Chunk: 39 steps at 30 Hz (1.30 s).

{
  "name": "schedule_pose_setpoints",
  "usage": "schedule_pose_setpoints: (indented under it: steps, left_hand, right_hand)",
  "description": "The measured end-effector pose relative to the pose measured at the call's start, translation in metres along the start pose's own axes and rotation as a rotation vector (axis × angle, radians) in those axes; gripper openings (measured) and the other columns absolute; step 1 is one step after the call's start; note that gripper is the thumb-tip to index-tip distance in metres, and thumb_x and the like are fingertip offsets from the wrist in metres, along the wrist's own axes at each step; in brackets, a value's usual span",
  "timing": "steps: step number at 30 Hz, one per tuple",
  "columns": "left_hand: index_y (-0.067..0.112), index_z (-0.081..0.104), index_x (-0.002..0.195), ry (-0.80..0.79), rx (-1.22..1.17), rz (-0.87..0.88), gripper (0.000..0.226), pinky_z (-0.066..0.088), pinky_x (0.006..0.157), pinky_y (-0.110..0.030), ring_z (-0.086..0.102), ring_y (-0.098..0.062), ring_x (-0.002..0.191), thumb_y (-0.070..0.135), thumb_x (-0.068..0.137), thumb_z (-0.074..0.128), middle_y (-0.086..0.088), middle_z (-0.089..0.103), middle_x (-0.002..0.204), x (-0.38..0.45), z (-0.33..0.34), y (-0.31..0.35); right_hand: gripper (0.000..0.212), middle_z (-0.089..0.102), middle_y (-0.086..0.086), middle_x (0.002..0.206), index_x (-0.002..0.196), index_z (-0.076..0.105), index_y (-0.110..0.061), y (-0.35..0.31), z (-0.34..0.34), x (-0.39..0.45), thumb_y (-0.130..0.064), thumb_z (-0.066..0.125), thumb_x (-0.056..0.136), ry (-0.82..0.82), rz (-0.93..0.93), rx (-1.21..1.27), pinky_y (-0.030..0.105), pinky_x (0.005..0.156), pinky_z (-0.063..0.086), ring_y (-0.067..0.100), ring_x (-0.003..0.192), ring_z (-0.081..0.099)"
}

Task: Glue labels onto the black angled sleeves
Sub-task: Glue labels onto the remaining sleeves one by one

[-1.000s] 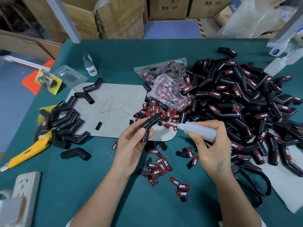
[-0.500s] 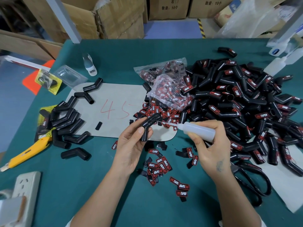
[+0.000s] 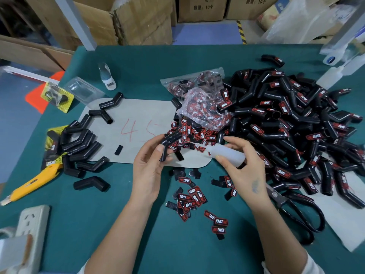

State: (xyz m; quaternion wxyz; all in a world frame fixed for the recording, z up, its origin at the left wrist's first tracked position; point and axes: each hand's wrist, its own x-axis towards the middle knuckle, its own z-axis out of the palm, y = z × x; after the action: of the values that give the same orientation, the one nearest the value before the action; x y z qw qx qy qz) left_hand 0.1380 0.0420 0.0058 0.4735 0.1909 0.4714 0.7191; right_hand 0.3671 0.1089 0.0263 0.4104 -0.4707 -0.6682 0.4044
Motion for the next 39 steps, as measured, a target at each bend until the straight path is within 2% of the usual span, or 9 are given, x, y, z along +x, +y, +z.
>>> schedule_pose_setpoints:
  steps: [7,11,15,21,25,27,30,34,39]
  left_hand:
    - [0.019,0.075,0.118,0.008,0.084,0.024,0.032,0.055,0.09,-0.024,0.067,-0.015,0.094,-0.001,0.094,0.066,0.0,0.076,0.107,0.005,0.0,0.001]
    - [0.016,0.072,0.124,0.027,0.142,0.041,0.038,0.054,0.092,-0.023,0.068,-0.015,0.094,-0.009,0.097,0.064,-0.001,0.077,0.108,0.007,-0.003,0.0]
    - [0.023,0.072,0.125,0.017,0.231,0.08,0.039,0.056,0.088,-0.024,0.069,-0.014,0.093,-0.005,0.1,0.062,0.0,0.075,0.112,0.009,-0.006,-0.005]
    - [0.017,0.063,0.116,-0.008,0.297,0.104,0.024,0.057,0.084,-0.026,0.069,-0.014,0.082,0.012,0.094,0.071,0.002,0.072,0.107,0.01,-0.009,-0.009]
    - [0.019,0.066,0.116,-0.007,0.293,0.111,0.029,0.058,0.091,-0.032,0.07,-0.023,0.105,0.025,0.089,0.076,-0.004,0.072,0.115,0.01,-0.009,-0.008]
    - [0.021,0.068,0.115,-0.004,0.284,0.107,0.028,0.057,0.095,-0.038,0.067,-0.024,0.11,0.026,0.089,0.077,-0.004,0.072,0.117,0.01,-0.008,-0.008]
    - [0.026,0.071,0.112,0.005,0.234,0.086,0.026,0.054,0.095,-0.037,0.066,-0.023,0.108,0.028,0.087,0.078,-0.007,0.071,0.117,0.008,-0.006,-0.006]
    - [0.022,0.069,0.112,0.002,0.171,0.089,0.027,0.056,0.095,-0.033,0.066,-0.029,0.111,0.028,0.087,0.076,-0.01,0.07,0.115,0.006,0.002,-0.004]
    - [0.014,0.06,0.122,-0.065,0.134,0.087,0.036,0.06,0.092,-0.037,0.07,-0.028,0.106,0.027,0.09,0.071,-0.011,0.067,0.114,0.004,0.003,-0.002]
  right_hand:
    - [0.038,0.052,-0.015,0.11,0.134,0.068,-0.025,0.008,0.006,-0.003,-0.029,0.073,0.097,-0.111,-0.12,-0.325,0.005,0.086,0.04,-0.007,0.103,0.057]
    - [0.033,0.05,-0.016,0.114,0.129,0.065,-0.027,0.008,0.002,-0.005,-0.044,0.061,0.1,-0.158,-0.072,-0.355,0.029,0.082,0.057,0.005,0.097,0.062]
    - [0.023,0.05,-0.015,0.118,0.123,0.059,-0.026,0.012,-0.002,-0.001,-0.032,0.066,0.102,-0.146,-0.046,-0.353,0.048,0.084,0.059,0.01,0.098,0.062]
    - [0.026,0.049,-0.023,0.116,0.117,0.047,-0.036,0.01,-0.004,-0.001,-0.048,0.061,0.098,-0.123,0.024,-0.413,0.044,0.076,0.058,0.012,0.091,0.064]
    - [0.04,0.047,-0.021,0.117,0.126,0.047,-0.035,0.008,-0.005,-0.001,-0.045,0.07,0.095,-0.118,-0.016,-0.486,0.033,0.074,0.05,0.014,0.1,0.061]
    - [0.05,0.049,-0.007,0.128,0.136,0.052,-0.021,-0.001,-0.006,-0.002,-0.045,0.07,0.095,0.073,-0.162,-0.494,0.031,0.089,0.049,0.019,0.112,0.058]
    - [0.025,0.058,0.006,0.115,0.12,0.06,-0.009,-0.013,0.004,-0.017,-0.027,0.066,0.103,0.361,-0.639,-0.411,0.027,0.097,0.045,0.024,0.101,0.059]
    - [0.031,0.069,0.002,0.093,0.104,0.075,-0.016,-0.005,0.034,-0.03,0.004,0.082,0.082,-0.03,-0.715,-0.49,0.038,0.063,0.056,0.026,0.079,0.066]
    - [0.014,0.065,-0.004,0.09,0.094,0.078,-0.022,0.006,0.055,-0.028,-0.022,0.088,0.084,-0.241,-0.462,-0.728,0.034,0.051,0.053,0.022,0.076,0.065]
